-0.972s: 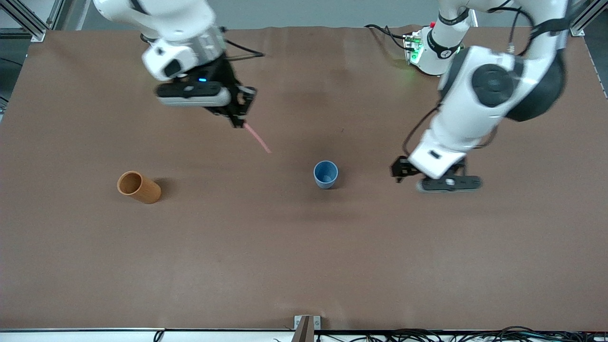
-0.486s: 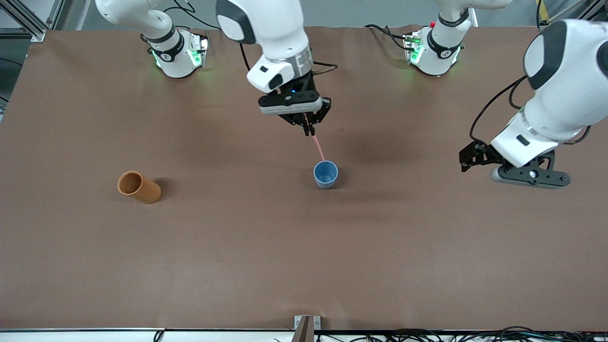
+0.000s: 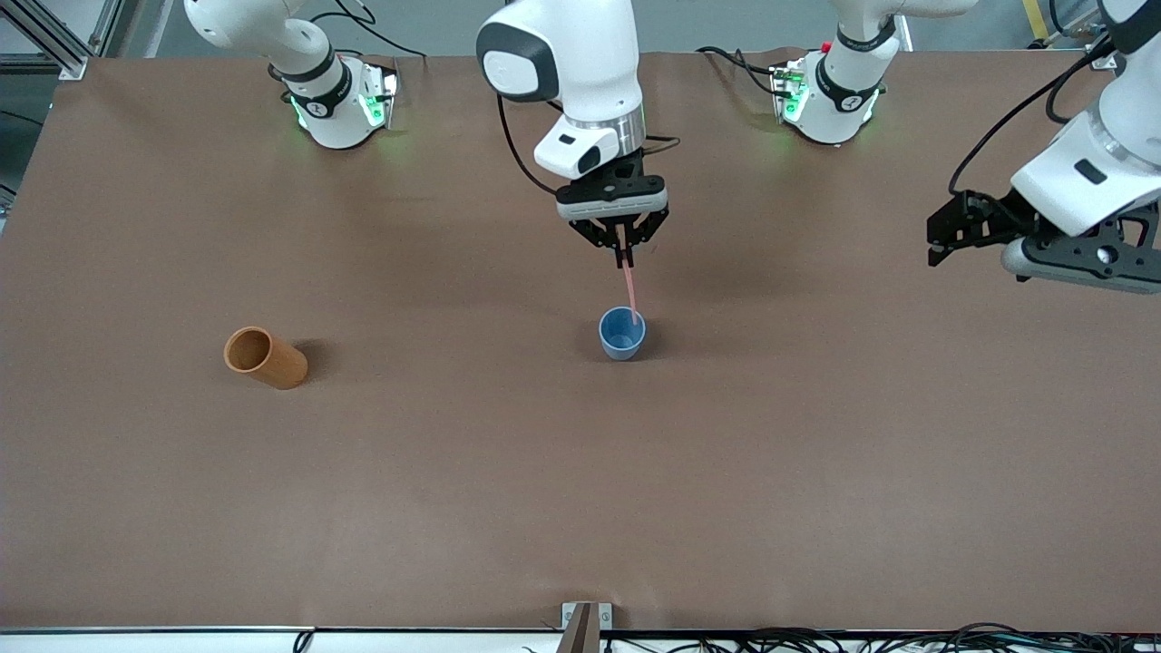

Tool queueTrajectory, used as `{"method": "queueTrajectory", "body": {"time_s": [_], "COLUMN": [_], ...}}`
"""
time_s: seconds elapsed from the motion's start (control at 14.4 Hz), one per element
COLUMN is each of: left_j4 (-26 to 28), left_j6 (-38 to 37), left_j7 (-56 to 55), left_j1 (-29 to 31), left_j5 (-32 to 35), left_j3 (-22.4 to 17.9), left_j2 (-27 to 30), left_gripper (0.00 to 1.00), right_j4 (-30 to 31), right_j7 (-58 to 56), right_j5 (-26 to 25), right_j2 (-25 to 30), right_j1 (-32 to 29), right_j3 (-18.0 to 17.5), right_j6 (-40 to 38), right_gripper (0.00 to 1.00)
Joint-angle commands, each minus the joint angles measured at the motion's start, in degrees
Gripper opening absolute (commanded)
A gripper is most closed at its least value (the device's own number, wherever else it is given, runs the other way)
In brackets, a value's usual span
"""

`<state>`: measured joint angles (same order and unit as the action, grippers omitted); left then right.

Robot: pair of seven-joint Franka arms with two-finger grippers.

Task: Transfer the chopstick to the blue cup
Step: 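Lower the chopstick into the blue cup with the right gripper, then open the right gripper and release the chopstick into the blue cup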

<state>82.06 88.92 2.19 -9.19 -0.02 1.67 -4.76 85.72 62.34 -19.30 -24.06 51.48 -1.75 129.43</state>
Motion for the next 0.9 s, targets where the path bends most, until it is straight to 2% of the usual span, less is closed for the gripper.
{"method": "queueTrajectory", "body": {"time_s": [0.0,0.35,0.56,0.62,0.83], "left_j4": [-0.7,-0.3,-0.3,-0.4,-0.7], "left_j6": [-1.6,-2.9,-3.1,-3.1,-3.1], "left_j7": [-0.1,1.5,1.4,1.4,0.4], "left_j1": [0.6,2.0,2.5,2.6,2.2], "left_j5": [-1.7,-3.0,-2.7,-3.0,-2.9], "left_j3": [0.3,0.0,-0.1,-0.2,-0.2], "left_j2": [0.1,1.9,1.7,1.7,0.7], "left_gripper": [1.00,1.00,1.00,1.00,1.00], "right_j4": [-0.3,-0.3,-0.4,-0.4,-0.3], "right_j7": [1.1,0.6,0.2,0.2,0.1], "right_j5": [-3.4,-4.1,-3.8,-3.6,-3.3], "right_j2": [-1.1,-1.6,-1.3,-0.8,2.1], "right_j1": [0.9,0.6,-0.9,-1.5,-4.7], "right_j3": [0.3,0.3,0.5,0.5,0.3], "right_j6": [0.2,0.5,0.4,0.4,0.2], "right_gripper": [0.08,0.23,0.39,0.46,0.91]}}
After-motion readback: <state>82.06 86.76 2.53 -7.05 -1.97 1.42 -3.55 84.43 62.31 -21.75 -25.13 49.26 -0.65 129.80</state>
